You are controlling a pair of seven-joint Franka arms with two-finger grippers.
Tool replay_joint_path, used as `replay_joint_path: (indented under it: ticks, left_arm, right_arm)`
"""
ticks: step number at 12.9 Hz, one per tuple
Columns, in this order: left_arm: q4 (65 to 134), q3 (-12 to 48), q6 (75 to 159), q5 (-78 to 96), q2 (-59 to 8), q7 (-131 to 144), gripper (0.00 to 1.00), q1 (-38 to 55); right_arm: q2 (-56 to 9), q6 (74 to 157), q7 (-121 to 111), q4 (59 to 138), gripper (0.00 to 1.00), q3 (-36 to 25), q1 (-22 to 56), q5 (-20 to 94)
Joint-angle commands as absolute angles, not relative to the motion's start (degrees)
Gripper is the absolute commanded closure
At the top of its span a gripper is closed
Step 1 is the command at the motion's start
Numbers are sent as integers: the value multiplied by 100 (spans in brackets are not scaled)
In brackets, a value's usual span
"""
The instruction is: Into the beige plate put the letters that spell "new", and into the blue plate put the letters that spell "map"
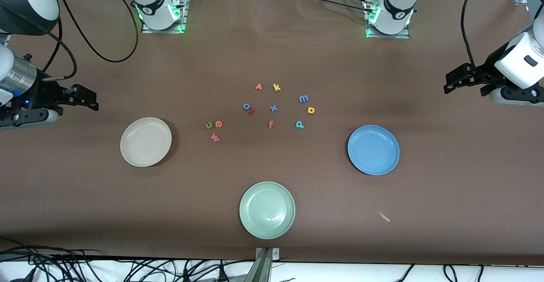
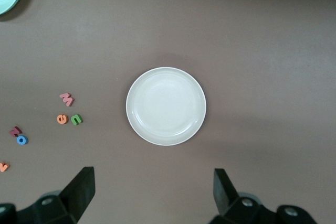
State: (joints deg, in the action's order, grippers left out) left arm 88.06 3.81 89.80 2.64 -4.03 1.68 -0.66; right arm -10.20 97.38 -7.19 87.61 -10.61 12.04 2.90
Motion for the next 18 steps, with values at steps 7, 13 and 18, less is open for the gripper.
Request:
replay_joint_path:
  ticks: [7, 13, 18]
  left_arm:
    - [8622, 378, 8894, 369, -475, 167, 0, -105]
    - [8622, 369, 8886, 387, -466, 158, 0, -132]
    - [8622, 369, 8894, 378, -466, 158, 0, -132]
  right_arm:
    - [-1028, 9844, -642, 8710, 0, -1063, 1116, 308]
    - [-1274, 9826, -404, 8763, 0, -1046, 1160, 290]
    - [-1713, 9896, -98, 8728, 0, -984, 1563, 334]
